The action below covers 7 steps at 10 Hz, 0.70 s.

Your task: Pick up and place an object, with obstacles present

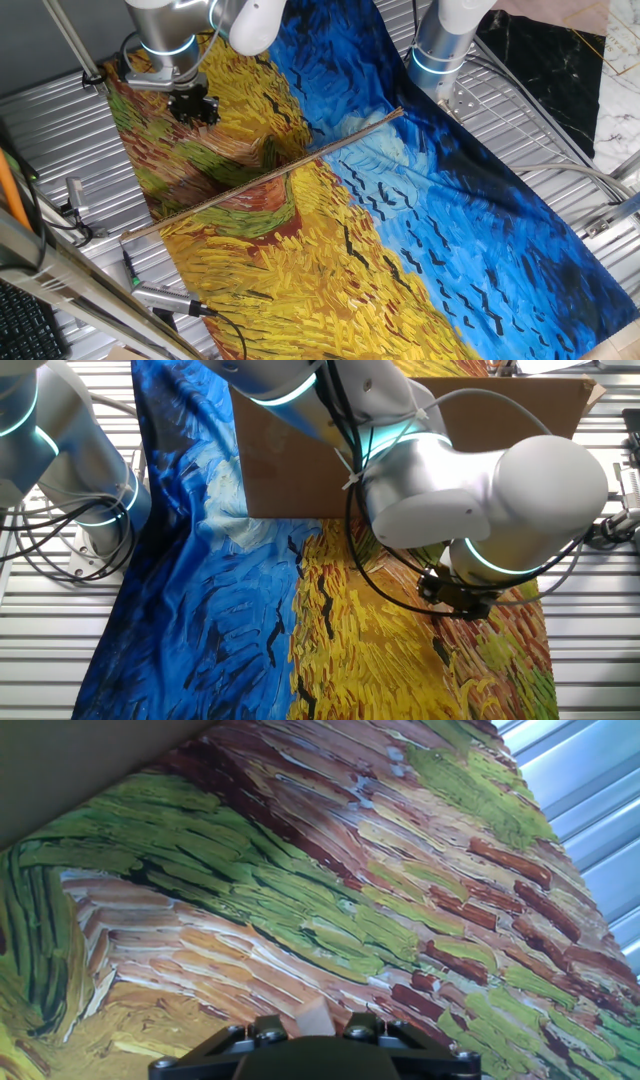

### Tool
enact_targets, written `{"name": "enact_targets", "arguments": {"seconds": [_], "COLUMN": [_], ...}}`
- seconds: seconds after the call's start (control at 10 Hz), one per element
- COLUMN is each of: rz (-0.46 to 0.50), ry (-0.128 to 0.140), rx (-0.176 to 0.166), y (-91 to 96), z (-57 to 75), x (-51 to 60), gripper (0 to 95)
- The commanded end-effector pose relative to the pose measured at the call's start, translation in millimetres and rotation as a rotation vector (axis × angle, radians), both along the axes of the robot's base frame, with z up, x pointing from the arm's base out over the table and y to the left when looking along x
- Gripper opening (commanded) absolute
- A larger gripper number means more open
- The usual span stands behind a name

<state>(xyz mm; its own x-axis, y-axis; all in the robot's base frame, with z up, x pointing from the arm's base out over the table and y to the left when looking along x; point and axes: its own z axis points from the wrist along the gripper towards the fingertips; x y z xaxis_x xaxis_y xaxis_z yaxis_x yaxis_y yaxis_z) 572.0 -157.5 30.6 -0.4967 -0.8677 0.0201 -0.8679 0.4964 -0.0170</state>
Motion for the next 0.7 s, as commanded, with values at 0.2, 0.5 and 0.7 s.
{"name": "enact_targets", "arguments": {"seconds": [0.2, 0.5, 0.7], "rz": [0.001, 0.002, 0.005], "ry": [0.002, 0.003, 0.003], "rx": [-0.001, -0.001, -0.001], "y": [-0.5, -1.3, -2.6], "z": [-0.3, -2.2, -6.3], "x": [0.3, 0.9, 2.2], "gripper": [38.0, 38.0, 38.0]}}
